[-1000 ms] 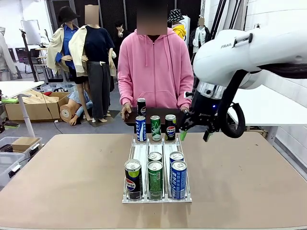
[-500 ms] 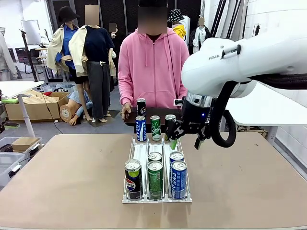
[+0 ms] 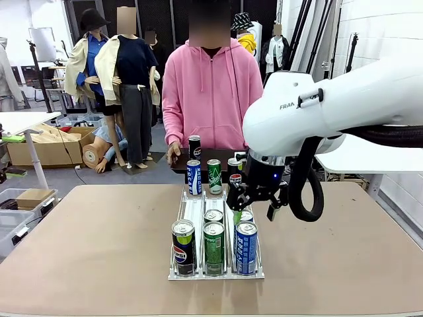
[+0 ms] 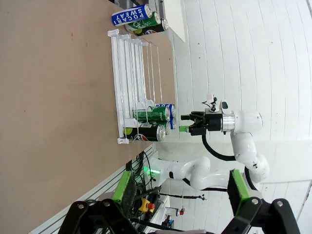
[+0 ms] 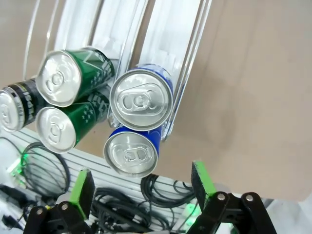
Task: Retrieve and hand over the desired beverage to the person.
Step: Pick up another can of the same type that the person held from the Automatic Can Dispenser.
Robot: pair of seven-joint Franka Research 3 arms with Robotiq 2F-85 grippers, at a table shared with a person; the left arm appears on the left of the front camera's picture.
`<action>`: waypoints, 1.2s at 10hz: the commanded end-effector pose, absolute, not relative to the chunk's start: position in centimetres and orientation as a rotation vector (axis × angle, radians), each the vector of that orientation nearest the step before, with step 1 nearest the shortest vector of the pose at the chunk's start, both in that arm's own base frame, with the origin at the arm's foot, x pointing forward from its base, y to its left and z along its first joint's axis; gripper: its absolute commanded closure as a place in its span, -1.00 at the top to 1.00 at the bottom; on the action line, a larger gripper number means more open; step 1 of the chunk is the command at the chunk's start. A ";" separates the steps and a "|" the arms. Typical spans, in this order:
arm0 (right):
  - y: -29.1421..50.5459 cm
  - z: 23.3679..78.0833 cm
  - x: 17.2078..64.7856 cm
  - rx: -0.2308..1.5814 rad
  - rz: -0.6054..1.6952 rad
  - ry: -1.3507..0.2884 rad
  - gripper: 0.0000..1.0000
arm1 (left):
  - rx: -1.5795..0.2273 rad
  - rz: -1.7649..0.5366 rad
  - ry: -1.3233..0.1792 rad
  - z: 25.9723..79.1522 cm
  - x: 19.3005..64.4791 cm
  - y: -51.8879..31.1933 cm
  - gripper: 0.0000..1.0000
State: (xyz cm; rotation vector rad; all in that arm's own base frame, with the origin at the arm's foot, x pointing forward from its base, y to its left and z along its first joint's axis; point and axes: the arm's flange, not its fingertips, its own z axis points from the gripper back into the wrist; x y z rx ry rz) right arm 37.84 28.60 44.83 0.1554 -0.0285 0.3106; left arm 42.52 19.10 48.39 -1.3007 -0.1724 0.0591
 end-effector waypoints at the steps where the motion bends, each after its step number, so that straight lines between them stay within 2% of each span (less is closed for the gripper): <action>1: 29.4 44.1 36.9 0.100 0.297 -0.074 1.00 | -1.300 0.059 -0.179 48.6 42.4 19.2 1.00; 12: 32.6 41.5 37.5 -0.004 0.310 -0.092 1.00 | -1.300 0.059 -0.179 48.6 42.4 19.2 1.00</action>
